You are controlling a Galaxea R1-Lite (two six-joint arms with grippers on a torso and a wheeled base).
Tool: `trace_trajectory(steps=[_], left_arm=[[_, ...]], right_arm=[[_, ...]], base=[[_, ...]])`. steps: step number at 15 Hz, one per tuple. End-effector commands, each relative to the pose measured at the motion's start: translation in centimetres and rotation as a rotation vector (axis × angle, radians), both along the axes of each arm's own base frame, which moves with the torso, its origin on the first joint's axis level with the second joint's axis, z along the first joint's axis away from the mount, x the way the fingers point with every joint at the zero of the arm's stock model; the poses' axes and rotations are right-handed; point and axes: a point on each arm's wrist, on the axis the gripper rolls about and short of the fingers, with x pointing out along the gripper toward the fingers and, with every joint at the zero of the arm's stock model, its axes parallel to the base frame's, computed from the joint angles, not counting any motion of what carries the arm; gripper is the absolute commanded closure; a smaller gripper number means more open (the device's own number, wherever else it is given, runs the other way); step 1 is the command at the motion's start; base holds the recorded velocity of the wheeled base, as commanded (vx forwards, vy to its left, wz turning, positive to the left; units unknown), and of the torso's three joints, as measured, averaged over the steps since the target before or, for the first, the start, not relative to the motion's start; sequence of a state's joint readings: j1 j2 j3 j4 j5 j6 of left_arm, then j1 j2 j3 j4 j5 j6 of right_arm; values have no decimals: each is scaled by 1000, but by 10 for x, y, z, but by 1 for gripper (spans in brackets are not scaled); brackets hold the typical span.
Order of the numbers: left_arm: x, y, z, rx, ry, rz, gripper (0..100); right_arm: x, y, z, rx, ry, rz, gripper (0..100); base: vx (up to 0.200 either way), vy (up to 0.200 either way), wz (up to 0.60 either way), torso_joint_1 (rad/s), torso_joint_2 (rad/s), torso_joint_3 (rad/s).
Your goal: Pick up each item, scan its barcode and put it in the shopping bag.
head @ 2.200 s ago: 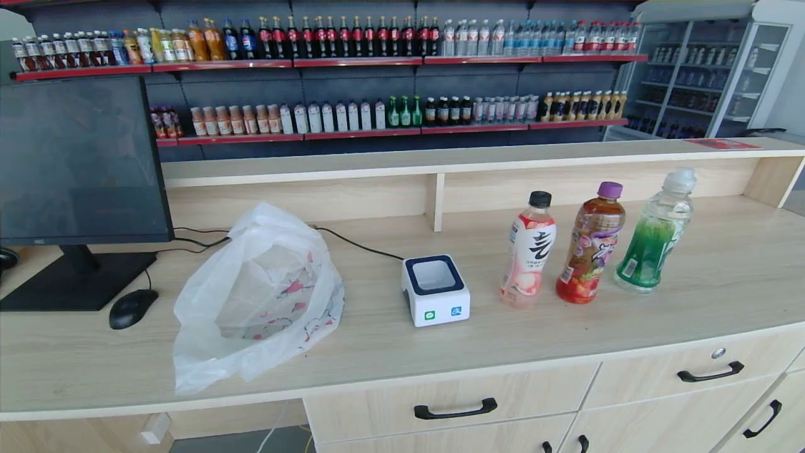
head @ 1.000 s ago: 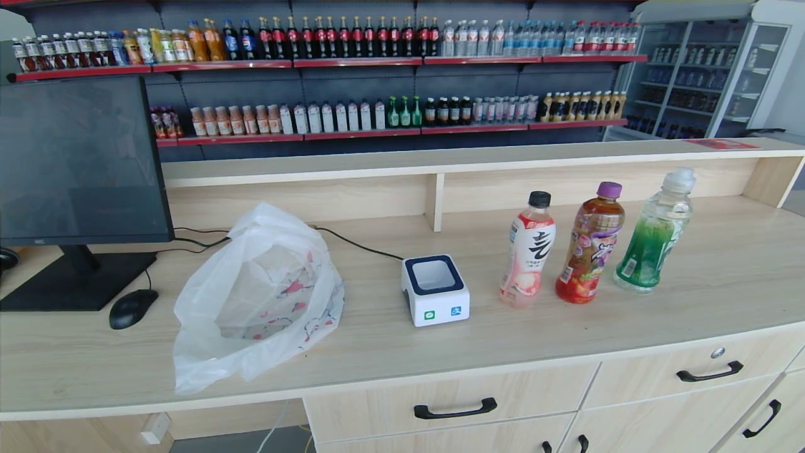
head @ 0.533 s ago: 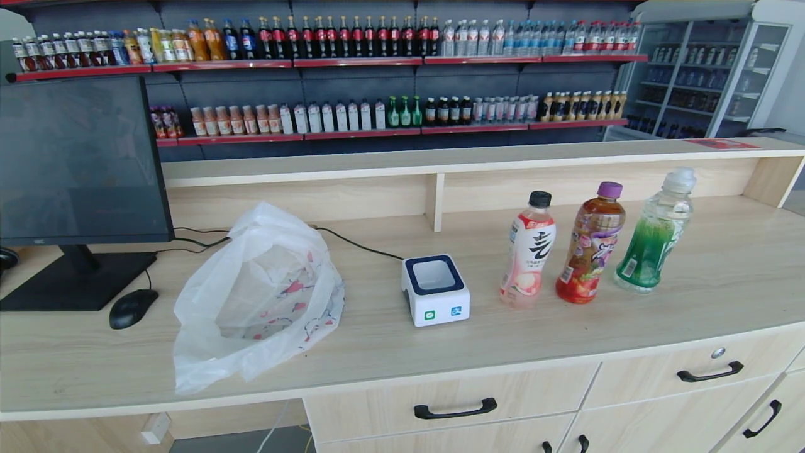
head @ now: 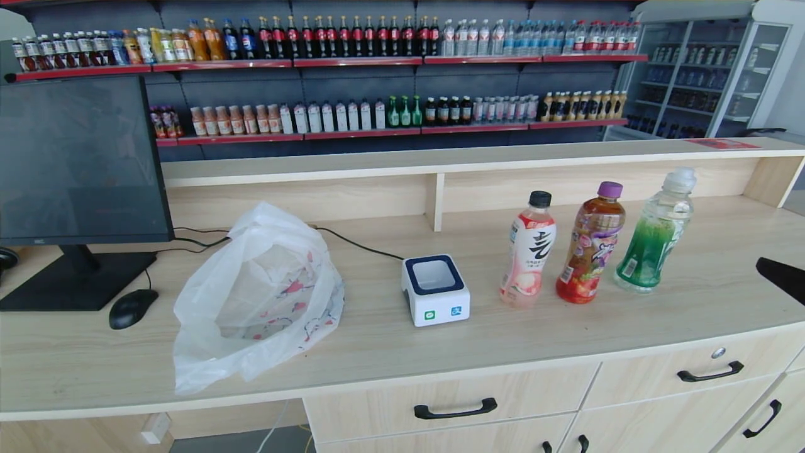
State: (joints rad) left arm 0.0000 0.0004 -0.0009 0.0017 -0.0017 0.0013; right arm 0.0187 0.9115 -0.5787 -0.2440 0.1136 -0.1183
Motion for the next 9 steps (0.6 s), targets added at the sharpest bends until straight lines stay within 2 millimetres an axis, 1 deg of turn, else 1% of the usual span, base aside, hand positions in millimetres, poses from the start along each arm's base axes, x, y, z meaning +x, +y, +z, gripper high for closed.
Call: trace_trajectory(steps=[1, 5, 6, 8, 9], left_arm=[[0, 0, 0, 0, 0, 0, 0], [0, 0, 0, 0, 0, 0, 0], [0, 0, 0, 0, -1, 0, 0], [0, 0, 0, 0, -1, 0, 0], [0, 0, 0, 0, -1, 0, 0]], right_arm=[[35, 6, -10, -3, 60, 37, 0], [78, 17, -16, 1, 42, 84, 0], [88, 24, -17, 4, 18, 116, 0], [104, 27, -21, 8, -25, 122, 0], [106, 28, -22, 10, -40, 123, 0]], base=[[0, 0, 0, 0, 0, 0], [0, 0, 0, 0, 0, 0], [0, 0, 0, 0, 0, 0], [0, 0, 0, 0, 0, 0], [0, 0, 0, 0, 0, 0]])
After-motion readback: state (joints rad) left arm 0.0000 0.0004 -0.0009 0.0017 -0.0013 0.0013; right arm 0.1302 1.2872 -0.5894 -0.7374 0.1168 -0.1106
